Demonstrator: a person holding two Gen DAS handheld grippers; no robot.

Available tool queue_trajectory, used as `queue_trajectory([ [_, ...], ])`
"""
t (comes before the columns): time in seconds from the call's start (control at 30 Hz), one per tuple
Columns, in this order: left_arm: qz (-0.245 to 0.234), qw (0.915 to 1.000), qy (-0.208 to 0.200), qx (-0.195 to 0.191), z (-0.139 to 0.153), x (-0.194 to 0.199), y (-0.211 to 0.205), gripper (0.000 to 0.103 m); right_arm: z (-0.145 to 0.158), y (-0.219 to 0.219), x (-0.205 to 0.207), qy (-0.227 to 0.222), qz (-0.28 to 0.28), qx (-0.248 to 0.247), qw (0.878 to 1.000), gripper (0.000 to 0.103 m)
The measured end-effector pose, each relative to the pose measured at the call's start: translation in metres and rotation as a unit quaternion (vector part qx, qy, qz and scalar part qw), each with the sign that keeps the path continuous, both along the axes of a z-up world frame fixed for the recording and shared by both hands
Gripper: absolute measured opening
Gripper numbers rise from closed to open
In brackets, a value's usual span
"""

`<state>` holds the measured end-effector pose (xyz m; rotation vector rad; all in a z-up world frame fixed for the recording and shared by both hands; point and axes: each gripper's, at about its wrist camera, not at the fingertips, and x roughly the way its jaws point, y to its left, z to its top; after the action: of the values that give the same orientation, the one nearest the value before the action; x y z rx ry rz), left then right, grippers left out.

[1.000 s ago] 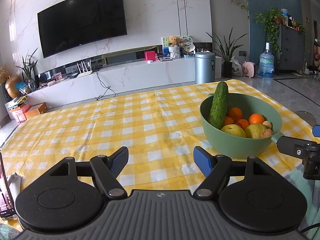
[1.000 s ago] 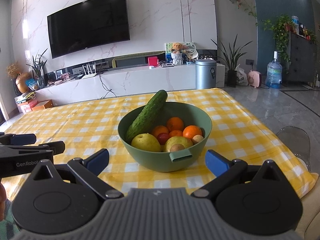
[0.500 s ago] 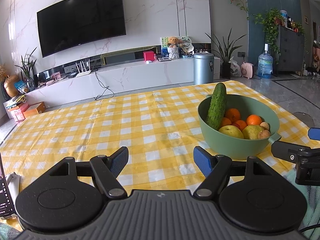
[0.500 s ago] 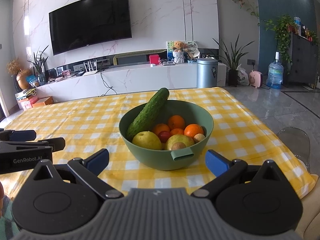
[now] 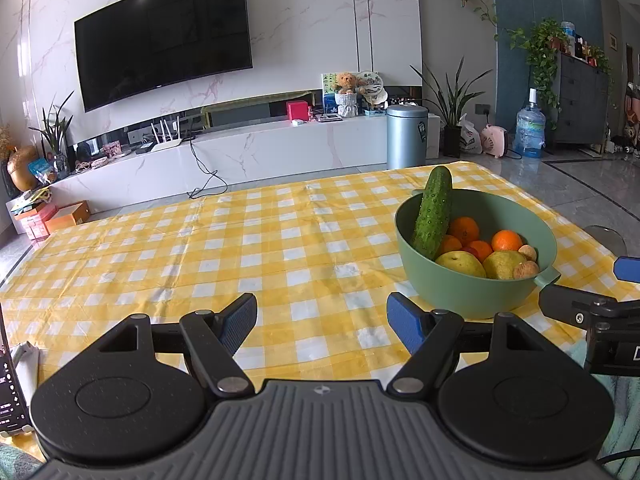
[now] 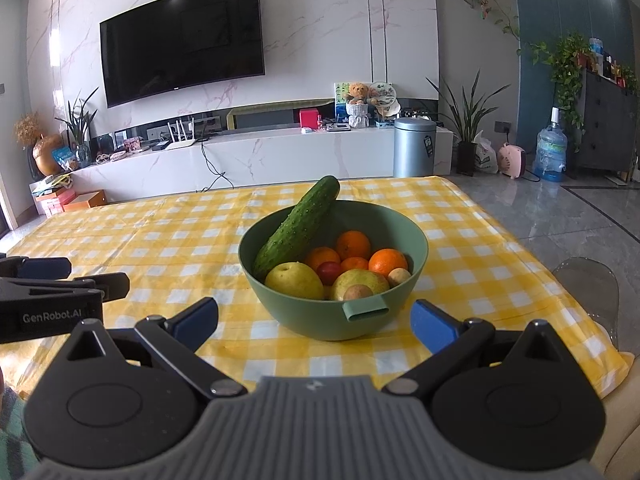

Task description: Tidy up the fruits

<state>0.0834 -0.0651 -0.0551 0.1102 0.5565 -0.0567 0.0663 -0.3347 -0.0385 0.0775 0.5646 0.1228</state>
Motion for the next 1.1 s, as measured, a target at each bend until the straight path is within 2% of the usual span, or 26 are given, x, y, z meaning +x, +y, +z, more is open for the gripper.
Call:
queue_trajectory([
  [1.1,0.003,1.0000,-0.002,-0.002,0.0039,-0.0010,-0.0005,0.087,0.0006,0.0017,-0.0009,-0.001,0.003,-0.006,1.000,0.099],
])
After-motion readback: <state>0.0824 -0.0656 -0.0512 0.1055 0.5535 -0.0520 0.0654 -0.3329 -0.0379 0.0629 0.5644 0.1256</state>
